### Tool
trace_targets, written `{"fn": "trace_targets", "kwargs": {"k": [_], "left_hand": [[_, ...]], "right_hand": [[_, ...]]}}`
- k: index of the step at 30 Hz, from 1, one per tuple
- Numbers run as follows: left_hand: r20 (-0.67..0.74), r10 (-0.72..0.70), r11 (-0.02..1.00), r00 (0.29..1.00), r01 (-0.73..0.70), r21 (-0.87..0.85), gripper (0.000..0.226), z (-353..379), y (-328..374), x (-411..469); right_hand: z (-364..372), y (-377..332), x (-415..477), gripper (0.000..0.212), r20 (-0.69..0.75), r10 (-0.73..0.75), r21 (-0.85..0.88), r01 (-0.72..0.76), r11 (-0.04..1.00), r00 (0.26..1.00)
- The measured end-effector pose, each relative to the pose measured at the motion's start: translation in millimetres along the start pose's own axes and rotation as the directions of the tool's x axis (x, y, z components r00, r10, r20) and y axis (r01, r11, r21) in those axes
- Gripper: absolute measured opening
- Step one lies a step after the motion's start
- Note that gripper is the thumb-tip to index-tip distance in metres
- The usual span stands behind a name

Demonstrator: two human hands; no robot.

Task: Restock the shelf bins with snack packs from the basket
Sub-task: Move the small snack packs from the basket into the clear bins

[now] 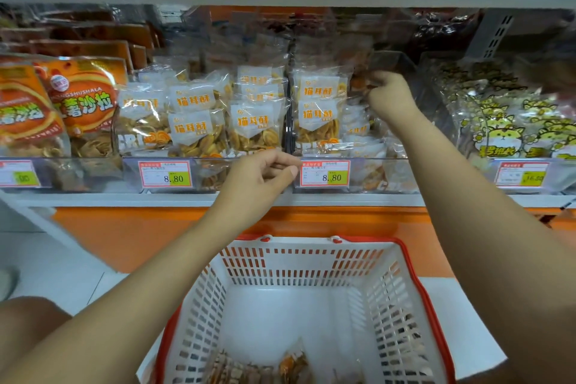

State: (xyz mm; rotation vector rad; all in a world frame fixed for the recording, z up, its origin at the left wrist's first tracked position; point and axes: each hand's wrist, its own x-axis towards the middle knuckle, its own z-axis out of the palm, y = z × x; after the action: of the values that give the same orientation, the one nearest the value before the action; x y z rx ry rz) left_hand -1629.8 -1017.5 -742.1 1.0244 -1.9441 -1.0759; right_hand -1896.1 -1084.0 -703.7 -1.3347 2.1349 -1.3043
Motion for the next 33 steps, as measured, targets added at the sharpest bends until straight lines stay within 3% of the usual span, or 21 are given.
{"fn": "trace_targets", "kwargs": {"k": [3,5,7,10,13,17,20,22,25,29,31,33], "left_hand": [[0.004,0.003,0.998,1.0,-0.003,0.06,0.012,2,-3,-12],[0.03,-0.012,0.996,0.999,0.01,0.089,0.015,3,-8,-22],[0.106,-0.063,0.984,0.992,0.044,0.173,0.025,2,-16,-31],[0.251,-0.176,0.905,0.952,0.056,0.422,0.04,0,-37,-45],[0.377,-0.326,0.721,0.867,-0.03,0.692,0.038,-5,-66,-63],[0.437,-0.549,0.581,0.713,-0.051,0.813,0.03,-12,-96,-92],[0.451,-0.652,0.562,0.61,-0.011,0.827,0.029,-11,-111,-111],[0.444,-0.691,0.56,0.571,0.033,0.828,0.032,-10,-121,-120],[0.405,-0.716,0.513,0.569,0.036,0.857,0.027,-13,-132,-125],[0.311,-0.753,0.421,0.58,0.062,0.905,0.028,-19,-148,-122],[0.287,-0.743,0.41,0.605,0.072,0.909,0.036,-19,-153,-118],[0.277,-0.742,0.394,0.611,0.064,0.917,0.039,-17,-158,-115]], "right_hand": [[-11,-4,-30,0.018,-0.111,-0.087,0.073,0.095,0.993,0.99],[-19,-11,-60,0.023,-0.112,-0.17,0.108,0.182,0.977,0.979],[-25,-16,-91,0.026,0.002,-0.234,0.083,0.233,0.969,0.972],[-24,-18,-128,0.024,0.283,-0.194,0.02,0.196,0.98,0.939],[-15,-11,-158,0.023,0.574,-0.104,-0.073,0.177,0.981,0.812],[31,33,-191,0.022,0.83,0.138,-0.315,0.251,0.915,0.54],[74,93,-214,0.014,0.853,0.313,-0.417,0.185,0.89,0.418],[95,137,-231,0.009,0.846,0.363,-0.47,0.223,0.854,0.391],[114,200,-255,0.017,0.803,0.438,-0.575,0.333,0.747,0.405],[120,248,-280,0.042,0.758,0.606,-0.65,0.363,0.668,0.243],[122,264,-286,0.055,0.739,0.639,-0.668,0.352,0.655,0.214],[124,277,-288,0.062,0.729,0.644,-0.68,0.358,0.64,0.231]]}}
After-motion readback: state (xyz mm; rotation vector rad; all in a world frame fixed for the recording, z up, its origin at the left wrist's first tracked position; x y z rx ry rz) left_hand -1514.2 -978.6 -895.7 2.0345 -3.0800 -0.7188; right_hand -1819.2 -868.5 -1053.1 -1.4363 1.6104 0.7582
